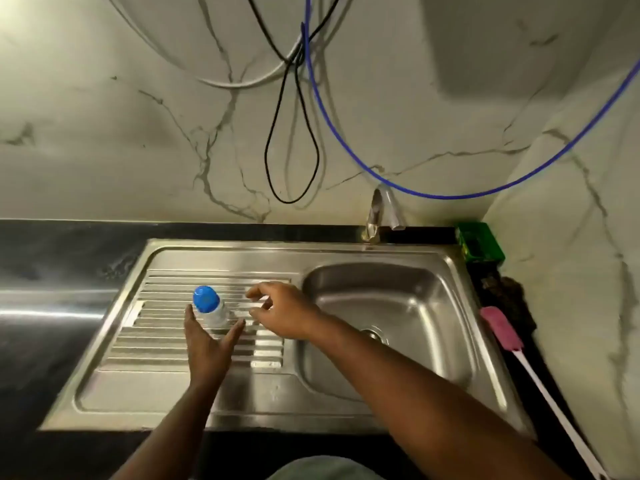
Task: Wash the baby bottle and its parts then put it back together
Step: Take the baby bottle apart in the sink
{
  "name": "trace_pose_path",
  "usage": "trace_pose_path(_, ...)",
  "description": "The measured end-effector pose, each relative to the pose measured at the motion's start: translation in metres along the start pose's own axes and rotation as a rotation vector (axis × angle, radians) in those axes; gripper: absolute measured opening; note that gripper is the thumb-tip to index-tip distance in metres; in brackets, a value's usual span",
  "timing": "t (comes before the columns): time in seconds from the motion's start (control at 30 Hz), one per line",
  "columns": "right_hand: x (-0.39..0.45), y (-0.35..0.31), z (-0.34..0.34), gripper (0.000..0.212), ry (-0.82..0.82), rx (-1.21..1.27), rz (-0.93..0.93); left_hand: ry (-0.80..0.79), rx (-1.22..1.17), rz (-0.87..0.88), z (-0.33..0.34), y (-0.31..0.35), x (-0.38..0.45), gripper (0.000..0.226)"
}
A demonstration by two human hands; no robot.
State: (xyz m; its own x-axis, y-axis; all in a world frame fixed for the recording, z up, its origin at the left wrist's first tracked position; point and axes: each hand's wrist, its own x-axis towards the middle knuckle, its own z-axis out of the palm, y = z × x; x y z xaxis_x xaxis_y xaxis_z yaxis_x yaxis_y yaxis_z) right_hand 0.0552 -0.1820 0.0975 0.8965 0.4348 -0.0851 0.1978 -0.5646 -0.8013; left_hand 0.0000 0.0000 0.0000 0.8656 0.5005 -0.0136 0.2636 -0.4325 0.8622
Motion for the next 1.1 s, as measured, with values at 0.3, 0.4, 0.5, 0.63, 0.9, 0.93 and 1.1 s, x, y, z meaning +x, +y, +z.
trace_pose_path(0.3,0.040,-0.002,0.037,0.020,-0.037,0.041,0.118,-0.096,-0.059,-0.005,0.000,-0.003,0.050,0.062)
trace_pose_path(0.4,0.043,0.013,0.037,0.021,0.001,0.081,0.144,-0.159,0.016,0.077,0.006,0.001,0.058,0.057)
trace_pose_path(0.5,0.035,0.027,0.023,0.016,0.144,0.235,0.169,-0.246,0.056,0.323,0.019,0.003,0.053,0.054)
trace_pose_path(0.63,0.004,0.052,-0.013,0.044,0.315,0.236,0.276,-0.451,0.053,0.538,0.038,0.028,0.029,0.064)
trace_pose_path(0.9,-0.089,0.111,-0.065,0.077,0.175,0.047,0.429,-0.697,0.189,0.671,0.083,0.093,-0.045,0.066)
trace_pose_path(0.93,-0.099,0.116,-0.068,0.077,0.215,0.054,0.419,-0.724,0.172,0.653,0.087,0.101,-0.052,0.059)
trace_pose_path(1.1,-0.139,0.138,-0.087,0.070,0.301,0.085,0.295,-0.927,0.060,0.505,0.108,0.131,-0.083,0.037)
